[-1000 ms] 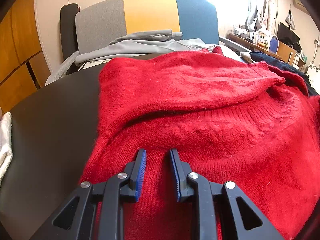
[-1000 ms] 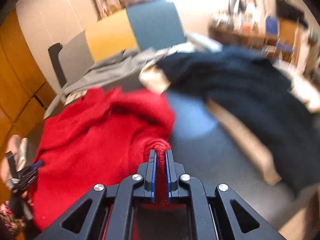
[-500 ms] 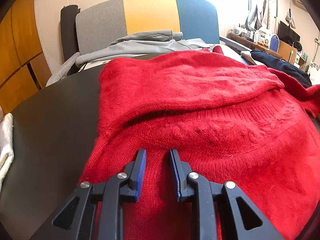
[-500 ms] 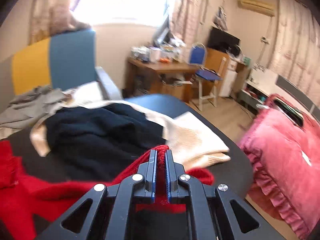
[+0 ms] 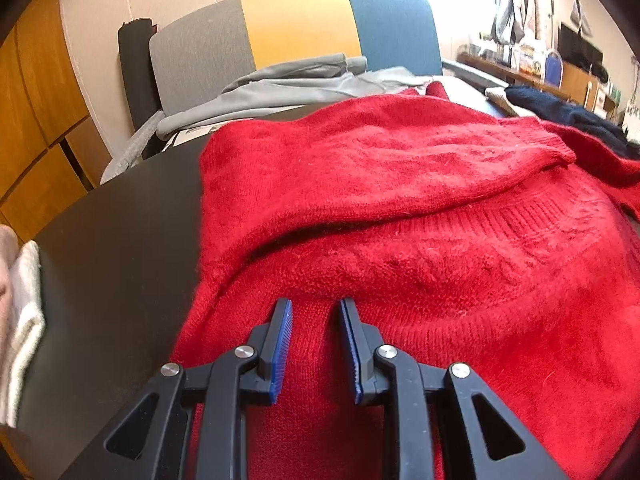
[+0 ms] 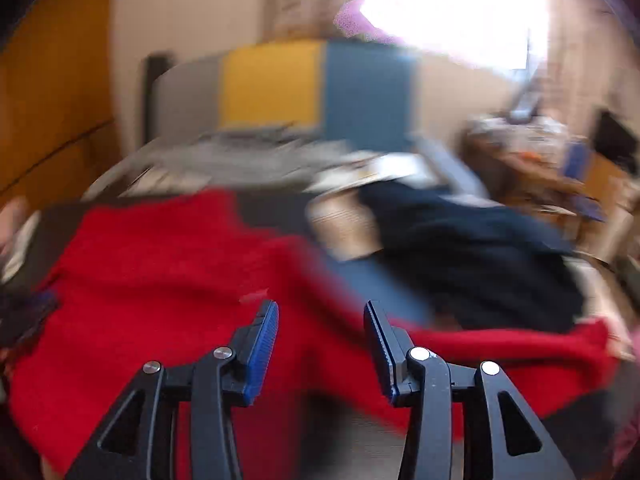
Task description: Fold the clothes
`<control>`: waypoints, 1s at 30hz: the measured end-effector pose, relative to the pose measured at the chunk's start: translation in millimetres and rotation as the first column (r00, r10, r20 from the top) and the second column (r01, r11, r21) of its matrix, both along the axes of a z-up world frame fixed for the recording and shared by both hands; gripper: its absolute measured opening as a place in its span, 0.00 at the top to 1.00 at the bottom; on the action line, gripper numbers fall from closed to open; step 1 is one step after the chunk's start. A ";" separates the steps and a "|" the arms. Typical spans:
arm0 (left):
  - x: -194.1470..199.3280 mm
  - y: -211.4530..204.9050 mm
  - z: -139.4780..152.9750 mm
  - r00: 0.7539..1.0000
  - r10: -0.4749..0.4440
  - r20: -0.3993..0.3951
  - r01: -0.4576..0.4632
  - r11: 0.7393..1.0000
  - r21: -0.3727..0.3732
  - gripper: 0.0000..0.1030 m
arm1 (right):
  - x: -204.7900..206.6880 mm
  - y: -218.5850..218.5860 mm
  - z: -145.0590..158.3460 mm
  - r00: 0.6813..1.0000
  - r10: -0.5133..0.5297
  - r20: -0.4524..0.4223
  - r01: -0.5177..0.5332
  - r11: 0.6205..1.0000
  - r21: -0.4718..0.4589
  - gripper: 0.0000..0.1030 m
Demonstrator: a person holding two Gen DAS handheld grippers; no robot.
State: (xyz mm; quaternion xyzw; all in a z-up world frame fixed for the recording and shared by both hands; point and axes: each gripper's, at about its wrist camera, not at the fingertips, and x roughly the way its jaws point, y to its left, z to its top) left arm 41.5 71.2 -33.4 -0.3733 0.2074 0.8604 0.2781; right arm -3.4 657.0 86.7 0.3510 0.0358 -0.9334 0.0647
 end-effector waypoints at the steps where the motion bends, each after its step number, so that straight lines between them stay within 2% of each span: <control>1: 1.3 4.6 6.5 1.000 -0.010 -0.012 0.010 1.000 0.007 0.77 | -5.7 -9.9 -9.6 1.000 0.013 0.026 -0.013 1.000 -0.024 0.56; 3: 7.8 25.7 24.8 0.997 -0.066 -0.047 0.067 0.997 0.031 0.77 | -16.9 -28.4 -28.9 0.997 0.032 0.077 -0.026 0.997 -0.071 0.56; 6: 18.1 69.8 41.0 0.983 -0.173 -0.067 0.174 0.985 0.013 0.77 | -28.8 -38.8 -58.8 0.987 -0.026 0.156 0.042 0.994 -0.098 0.55; 10: 29.9 140.3 36.7 0.947 -0.314 -0.072 0.310 0.949 -0.063 0.77 | -20.9 -38.4 -60.9 0.990 -0.077 0.119 0.085 0.994 -0.062 0.52; 13: 36.2 187.0 21.6 0.919 -0.387 -0.082 0.375 0.918 -0.132 0.77 | -15.3 -32.5 -64.5 0.990 -0.086 0.115 0.098 0.989 -0.106 0.52; 16: 34.4 217.7 7.1 0.914 -0.393 -0.099 0.369 0.909 -0.195 0.77 | -13.4 -34.0 -69.3 0.989 -0.095 0.110 0.107 0.988 -0.109 0.52; 21: 28.9 232.3 -5.6 0.915 -0.382 -0.129 0.351 0.912 -0.212 0.77 | -14.4 -44.2 -74.2 0.990 -0.100 0.100 0.109 0.990 -0.089 0.52; 23: 28.9 233.0 -5.2 0.919 -0.377 -0.118 0.350 0.916 -0.197 0.95 | -15.5 -41.4 -75.2 0.990 -0.098 0.097 0.107 0.990 -0.091 0.51; 26: 28.3 233.9 -2.8 0.926 -0.365 -0.094 0.347 0.923 -0.166 0.98 | -16.7 -50.9 -76.4 0.990 -0.112 0.091 0.119 0.990 -0.073 0.52; 30: 17.5 218.3 21.7 0.943 -0.312 -0.113 0.306 0.949 -0.072 0.98 | -17.2 -54.1 -77.6 0.989 -0.122 0.086 0.127 0.990 -0.066 0.52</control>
